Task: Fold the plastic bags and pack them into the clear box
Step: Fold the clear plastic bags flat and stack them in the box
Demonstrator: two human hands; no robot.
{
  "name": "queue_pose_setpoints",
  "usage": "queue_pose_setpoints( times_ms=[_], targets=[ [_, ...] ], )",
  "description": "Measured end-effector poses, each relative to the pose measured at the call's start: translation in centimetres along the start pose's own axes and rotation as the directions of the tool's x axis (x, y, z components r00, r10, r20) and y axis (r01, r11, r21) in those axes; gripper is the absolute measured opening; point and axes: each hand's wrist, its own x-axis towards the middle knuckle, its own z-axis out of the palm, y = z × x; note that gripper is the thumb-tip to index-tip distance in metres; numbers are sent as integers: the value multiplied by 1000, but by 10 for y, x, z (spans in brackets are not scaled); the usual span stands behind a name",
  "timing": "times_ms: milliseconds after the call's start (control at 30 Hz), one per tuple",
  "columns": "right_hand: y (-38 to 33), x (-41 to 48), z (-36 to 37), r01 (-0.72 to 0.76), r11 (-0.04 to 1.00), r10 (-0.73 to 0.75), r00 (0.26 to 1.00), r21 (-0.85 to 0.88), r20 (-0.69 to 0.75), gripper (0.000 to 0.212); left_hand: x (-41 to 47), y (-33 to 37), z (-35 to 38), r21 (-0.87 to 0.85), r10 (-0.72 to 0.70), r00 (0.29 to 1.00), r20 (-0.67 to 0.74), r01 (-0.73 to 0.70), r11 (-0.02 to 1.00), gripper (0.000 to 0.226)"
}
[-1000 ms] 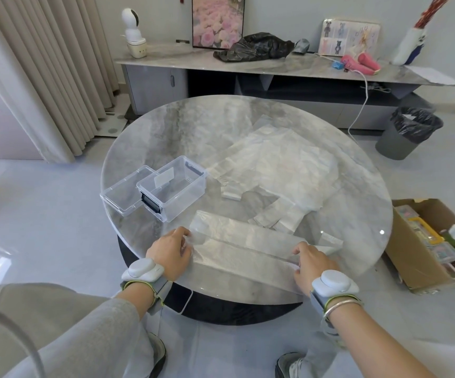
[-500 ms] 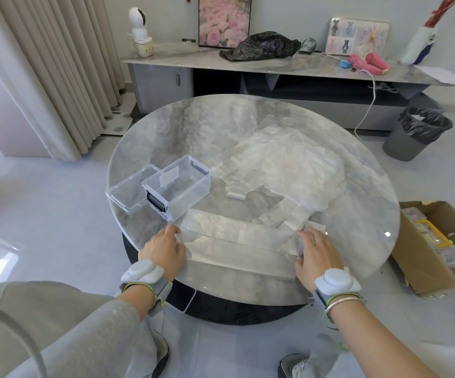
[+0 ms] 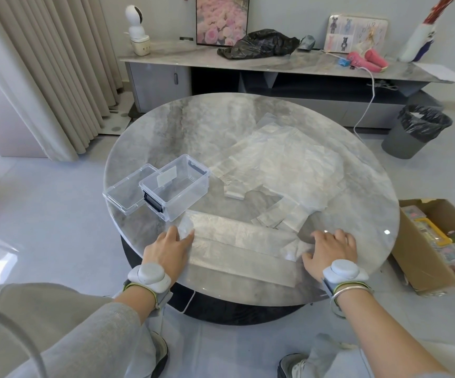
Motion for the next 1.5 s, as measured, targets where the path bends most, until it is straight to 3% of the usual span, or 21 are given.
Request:
queue_pose_setpoints(
  times_ms=[167, 267, 367, 467, 533, 700, 833, 967, 1067, 1167, 1267, 1433, 1500],
  targets=[
    [0, -7, -9, -165, 977, 159, 986, -137, -53, 34, -1, 1, 0, -8, -13, 1000, -8, 12, 1000, 43],
    [-2, -7, -8, -183, 975, 170, 979, -123, -112, 46, -1, 1, 2, -19, -16, 999, -35, 15, 1000, 42],
    [-7, -5, -4, -45, 999, 45, 989, -2, -140, 62, -2, 0, 3, 1, -2, 999, -47, 2, 1000, 43],
    [-19, -6, -2, 138, 983, -124, 985, 118, -122, 62, -3, -1, 2, -22, 21, 997, -81, -23, 999, 41],
    [-26, -10, -2, 162, 972, -151, 985, 168, -78, 59, -4, -3, 3, -27, 34, 995, -97, -36, 999, 40],
    [-17, -14, -9, -6, 998, 10, 998, 59, -63, 51, -3, -6, 8, -19, 61, 987, -151, -64, 998, 39],
    [-14, -12, -7, -81, 996, 86, 985, 34, -149, 57, -3, -6, 9, -20, 77, 982, -173, -81, 996, 40],
    [-29, -16, -9, 138, 982, -99, 959, 132, -265, 62, -4, -6, 9, -27, 87, 979, -187, -94, 995, 40],
    [-48, -29, -13, 410, 866, -366, 910, 288, -195, 50, -4, -6, 9, -31, 90, 977, -195, -98, 995, 40],
    [-60, -42, -15, 586, 746, -589, 802, 316, -98, 58, -5, -6, 9, -24, 81, 977, -195, -88, 996, 40],
    [-61, -45, -16, 633, 724, -644, 762, 273, -61, 62, -5, -6, 8, -10, 90, 974, -209, -94, 996, 39],
    [-65, -42, -17, 611, 770, -610, 789, 182, -66, 57, -3, -4, 1, 48, 173, 931, -321, -166, 985, 44],
    [-67, -41, -14, 593, 787, -588, 804, 170, -83, 57, -2, -2, 1, 11, 260, 900, -349, -273, 962, 43]
  ],
)
